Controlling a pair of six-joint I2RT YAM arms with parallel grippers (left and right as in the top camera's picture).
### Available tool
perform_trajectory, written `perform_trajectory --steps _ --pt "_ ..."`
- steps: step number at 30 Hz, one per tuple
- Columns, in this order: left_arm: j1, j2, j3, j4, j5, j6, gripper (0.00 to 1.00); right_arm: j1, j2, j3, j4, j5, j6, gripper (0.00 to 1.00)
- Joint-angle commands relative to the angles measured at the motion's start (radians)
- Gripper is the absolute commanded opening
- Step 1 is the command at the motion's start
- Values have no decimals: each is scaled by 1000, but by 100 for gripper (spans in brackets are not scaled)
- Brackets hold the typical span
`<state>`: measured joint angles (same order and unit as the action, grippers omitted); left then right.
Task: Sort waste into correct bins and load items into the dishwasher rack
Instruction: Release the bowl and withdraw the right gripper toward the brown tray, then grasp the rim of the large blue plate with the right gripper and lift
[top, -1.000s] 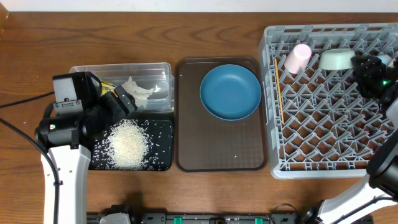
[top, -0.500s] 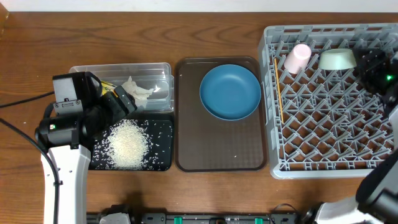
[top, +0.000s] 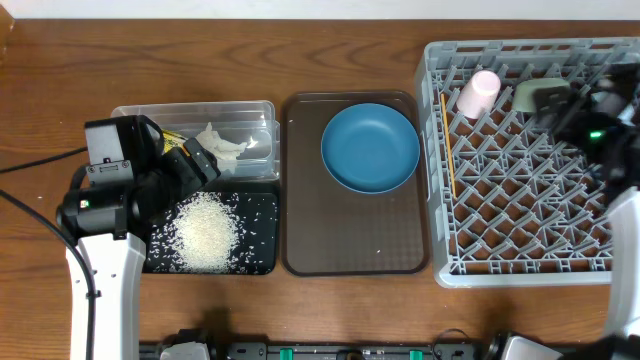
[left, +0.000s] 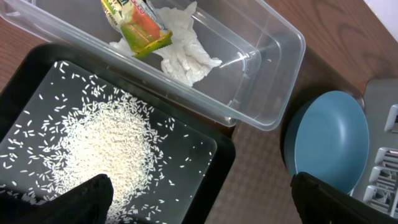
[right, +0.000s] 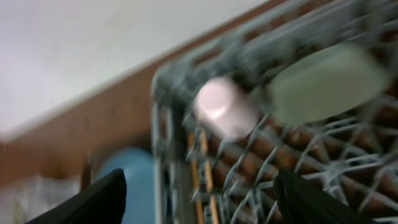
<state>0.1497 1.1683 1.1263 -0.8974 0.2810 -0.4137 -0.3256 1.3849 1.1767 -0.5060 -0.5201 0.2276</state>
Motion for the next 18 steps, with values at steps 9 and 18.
perform_trajectory --steps 9,18 --pt "4 -10 2 -3 -13 13 95 554 18 -7 -104 286 -251 54" --pt "4 -10 2 -3 -13 13 95 834 169 -7 -80 492 -271 55"
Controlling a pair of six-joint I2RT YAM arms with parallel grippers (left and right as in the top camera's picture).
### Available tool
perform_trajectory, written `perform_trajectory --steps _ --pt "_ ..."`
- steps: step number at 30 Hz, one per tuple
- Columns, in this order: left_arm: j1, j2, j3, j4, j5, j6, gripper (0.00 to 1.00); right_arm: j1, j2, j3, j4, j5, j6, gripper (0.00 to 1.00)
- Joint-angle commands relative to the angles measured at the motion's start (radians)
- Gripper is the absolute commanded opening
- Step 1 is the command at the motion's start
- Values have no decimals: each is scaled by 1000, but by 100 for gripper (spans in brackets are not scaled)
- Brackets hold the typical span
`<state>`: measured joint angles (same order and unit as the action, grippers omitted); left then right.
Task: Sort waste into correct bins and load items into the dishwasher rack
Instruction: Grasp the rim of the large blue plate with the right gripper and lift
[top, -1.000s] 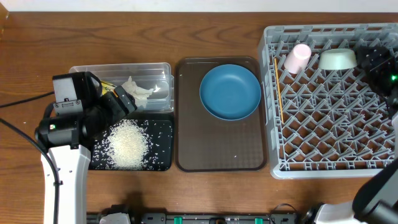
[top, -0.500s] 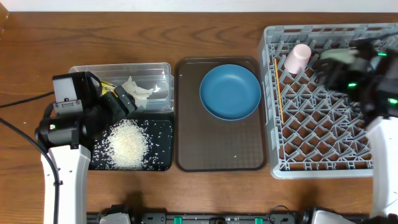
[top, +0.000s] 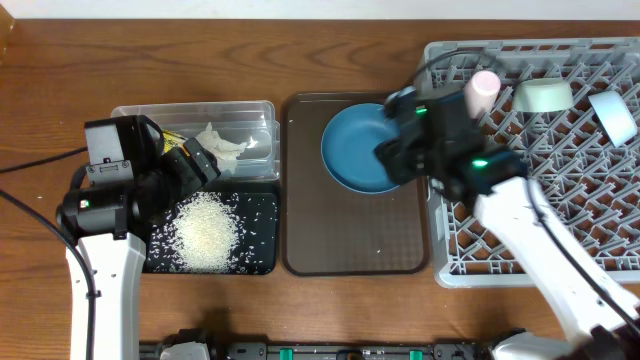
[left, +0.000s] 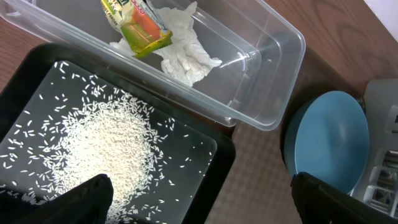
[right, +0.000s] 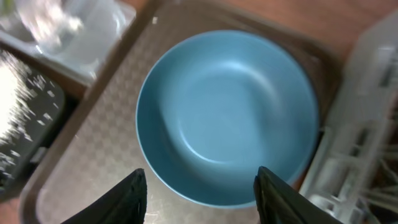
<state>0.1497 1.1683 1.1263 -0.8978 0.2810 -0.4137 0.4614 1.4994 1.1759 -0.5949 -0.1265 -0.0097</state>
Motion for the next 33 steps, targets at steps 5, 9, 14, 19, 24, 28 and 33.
perform_trajectory --steps 5,9,14,19,24,28,33 --pt "4 -10 2 -3 -13 13 95 108 174 -6 79 100 -45 58" --pt "4 -10 2 -3 -13 13 94 142 255 -6 129 92 -44 61" --pt "4 -10 2 -3 -13 13 95 181 346 -6 175 93 -45 60" --pt "4 -10 2 -3 -13 13 95 191 396 -6 191 93 -44 37" --pt "4 -10 2 -3 -13 13 95 191 390 -6 188 93 -44 1" --pt "4 -10 2 -3 -13 13 95 191 343 0 191 92 -43 1" --pt "4 -10 2 -3 -13 13 95 190 185 4 148 43 -9 1"
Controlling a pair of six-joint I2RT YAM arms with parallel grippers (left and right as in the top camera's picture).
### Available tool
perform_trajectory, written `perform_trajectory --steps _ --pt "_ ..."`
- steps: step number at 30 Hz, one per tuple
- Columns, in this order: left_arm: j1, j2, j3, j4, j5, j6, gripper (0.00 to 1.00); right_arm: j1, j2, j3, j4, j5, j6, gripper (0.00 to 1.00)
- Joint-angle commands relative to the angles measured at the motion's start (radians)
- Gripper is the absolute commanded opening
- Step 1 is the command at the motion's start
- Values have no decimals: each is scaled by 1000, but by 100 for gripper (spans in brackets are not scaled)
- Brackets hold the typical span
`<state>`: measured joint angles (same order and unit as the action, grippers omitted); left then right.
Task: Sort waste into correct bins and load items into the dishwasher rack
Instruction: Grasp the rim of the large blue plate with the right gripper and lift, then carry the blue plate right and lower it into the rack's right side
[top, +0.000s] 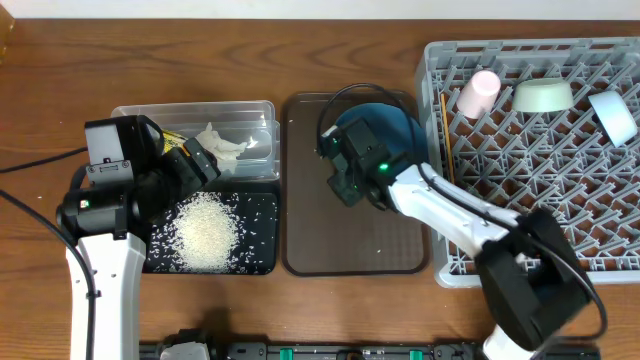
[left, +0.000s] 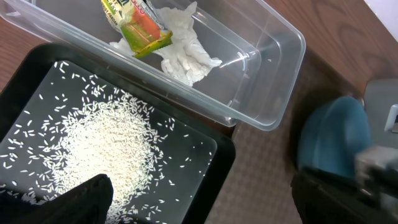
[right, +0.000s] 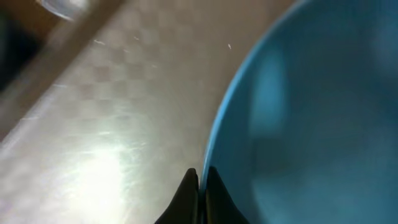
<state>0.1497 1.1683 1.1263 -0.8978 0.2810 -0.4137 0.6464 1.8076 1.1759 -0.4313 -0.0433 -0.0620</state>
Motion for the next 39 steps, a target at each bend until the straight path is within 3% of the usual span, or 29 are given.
perform_trajectory --steps 1,7,15,31,39 --pt "4 -10 2 -3 -13 13 95 2 -169 4 -26 -61 70 1" --pt "4 -10 2 -3 -13 13 95 -55 -439 4 -100 -190 185 1" --pt "4 -10 2 -3 -13 13 95 -277 -682 4 -182 -500 208 1" --pt "4 -10 2 -3 -13 13 95 -813 -620 -80 -235 -1271 50 1" --pt "4 -10 2 -3 -13 13 94 -1004 -587 -239 -230 -1329 -31 1"
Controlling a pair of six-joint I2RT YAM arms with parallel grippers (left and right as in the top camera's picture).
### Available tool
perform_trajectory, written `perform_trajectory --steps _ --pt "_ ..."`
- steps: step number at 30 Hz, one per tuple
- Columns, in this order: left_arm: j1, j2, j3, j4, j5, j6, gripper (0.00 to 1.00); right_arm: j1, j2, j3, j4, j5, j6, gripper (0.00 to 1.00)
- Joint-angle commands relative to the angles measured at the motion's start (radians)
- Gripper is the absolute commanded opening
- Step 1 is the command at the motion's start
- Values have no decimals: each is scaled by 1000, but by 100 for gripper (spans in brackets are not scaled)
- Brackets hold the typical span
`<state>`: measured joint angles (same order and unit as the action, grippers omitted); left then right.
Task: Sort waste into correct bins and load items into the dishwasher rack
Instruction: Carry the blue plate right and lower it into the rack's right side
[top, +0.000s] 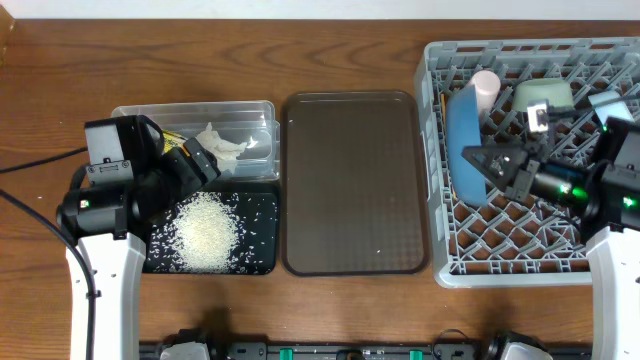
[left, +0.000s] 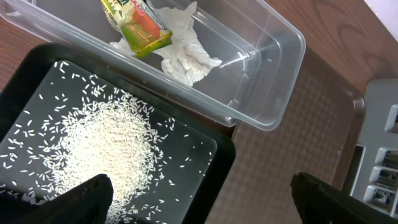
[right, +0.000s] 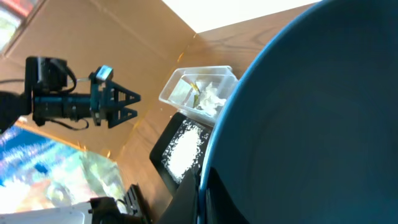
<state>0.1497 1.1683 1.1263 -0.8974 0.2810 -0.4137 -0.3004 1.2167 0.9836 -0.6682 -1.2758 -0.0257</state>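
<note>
The blue bowl (top: 460, 145) stands on edge in the left part of the grey dishwasher rack (top: 520, 262). My right gripper (top: 480, 158) is shut on its rim; in the right wrist view the bowl (right: 311, 124) fills the picture, with the gripper (right: 203, 193) pinching its edge. My left gripper (top: 198, 160) hangs open over the bins, and in the left wrist view the gripper (left: 199, 208) holds nothing. The clear bin (left: 273, 68) holds a wrapper (left: 134, 25) and a crumpled tissue (left: 183, 53). The black bin (left: 205, 180) holds rice (left: 106, 146).
A brown tray (top: 355, 185) lies bare between the bins and the rack. In the rack's back row sit a pink cup (top: 486, 88), a pale green bowl (top: 545, 95) and a white cup (top: 606, 104).
The right gripper held the blue bowl's rim over the tray; now it holds the bowl on edge in the rack's left part. The tray is bare. The left arm has not moved.
The right gripper was over the rack's back right while the blue bowl lay on the tray. Then it hung open above the bowl, then it was shut on the bowl's left rim. Now the bowl stands in the rack, still held. The left arm stayed put throughout.
</note>
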Motion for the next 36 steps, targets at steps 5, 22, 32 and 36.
perform_trajectory --steps 5,22,32,36 --pt "4 -10 2 -3 -13 13 95 -143 4 -108 11 -93 -69 1" --pt "4 -10 2 -3 -13 13 95 -355 3 -122 -32 124 18 14" --pt "4 -10 2 -3 -13 13 95 -418 3 -122 -33 154 32 15" --pt "4 -10 2 -3 -13 13 95 -418 3 -122 -33 149 32 15"
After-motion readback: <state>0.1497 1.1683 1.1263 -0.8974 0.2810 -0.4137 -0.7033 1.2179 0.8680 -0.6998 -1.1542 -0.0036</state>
